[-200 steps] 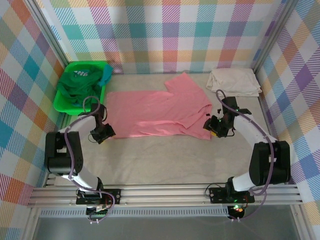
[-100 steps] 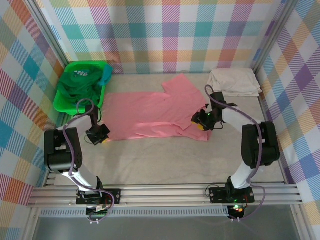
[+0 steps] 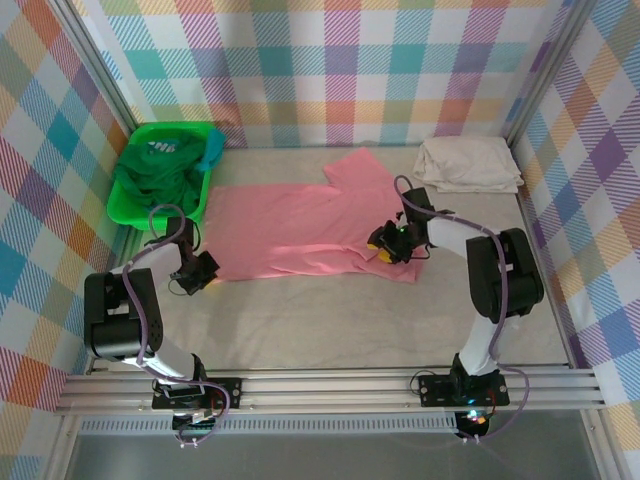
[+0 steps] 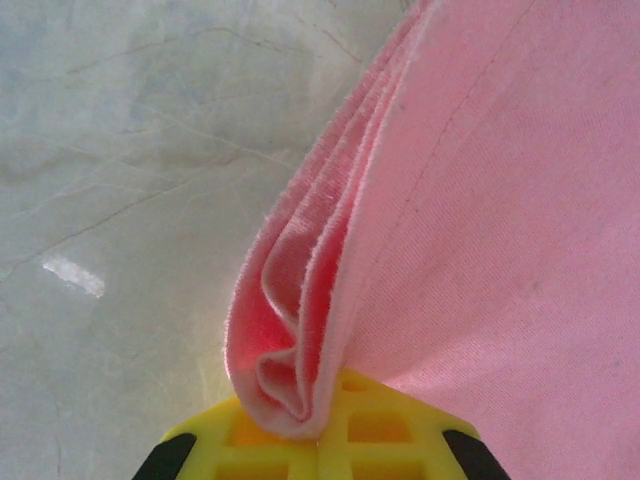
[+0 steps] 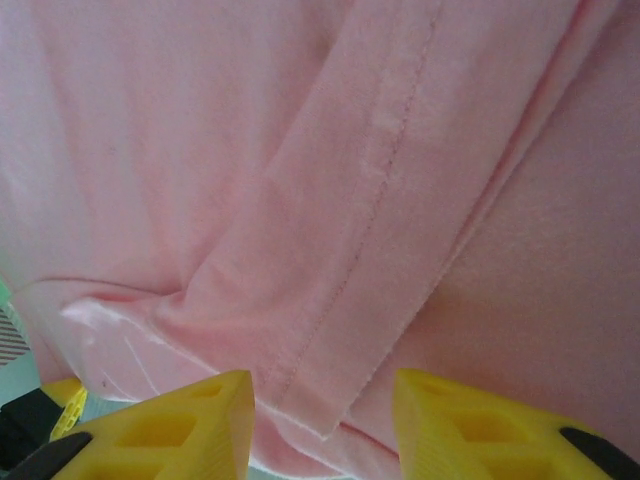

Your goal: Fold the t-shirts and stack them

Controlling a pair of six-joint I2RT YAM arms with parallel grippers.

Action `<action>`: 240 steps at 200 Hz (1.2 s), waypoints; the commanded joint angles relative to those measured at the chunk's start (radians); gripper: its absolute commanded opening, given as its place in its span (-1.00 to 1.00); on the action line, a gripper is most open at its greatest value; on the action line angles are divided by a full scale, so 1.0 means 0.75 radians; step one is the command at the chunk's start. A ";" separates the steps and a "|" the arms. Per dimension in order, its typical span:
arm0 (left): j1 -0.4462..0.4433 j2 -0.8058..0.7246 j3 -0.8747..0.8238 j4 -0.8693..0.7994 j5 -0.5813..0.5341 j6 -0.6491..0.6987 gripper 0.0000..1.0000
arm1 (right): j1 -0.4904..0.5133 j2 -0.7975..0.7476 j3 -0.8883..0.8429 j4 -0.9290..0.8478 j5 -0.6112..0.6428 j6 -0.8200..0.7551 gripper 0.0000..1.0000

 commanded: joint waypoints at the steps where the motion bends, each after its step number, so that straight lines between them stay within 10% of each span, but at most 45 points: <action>1: 0.000 0.027 -0.038 0.006 0.070 -0.020 -1.00 | 0.025 0.008 0.017 0.036 0.000 0.049 -0.17; 83: -0.001 0.003 -0.057 0.019 0.070 -0.008 -1.00 | 0.078 0.070 0.015 0.162 0.050 0.124 -0.64; 240: 0.000 -0.006 -0.077 0.043 0.074 0.010 -1.00 | 0.102 -0.012 -0.085 0.206 0.119 0.191 -0.40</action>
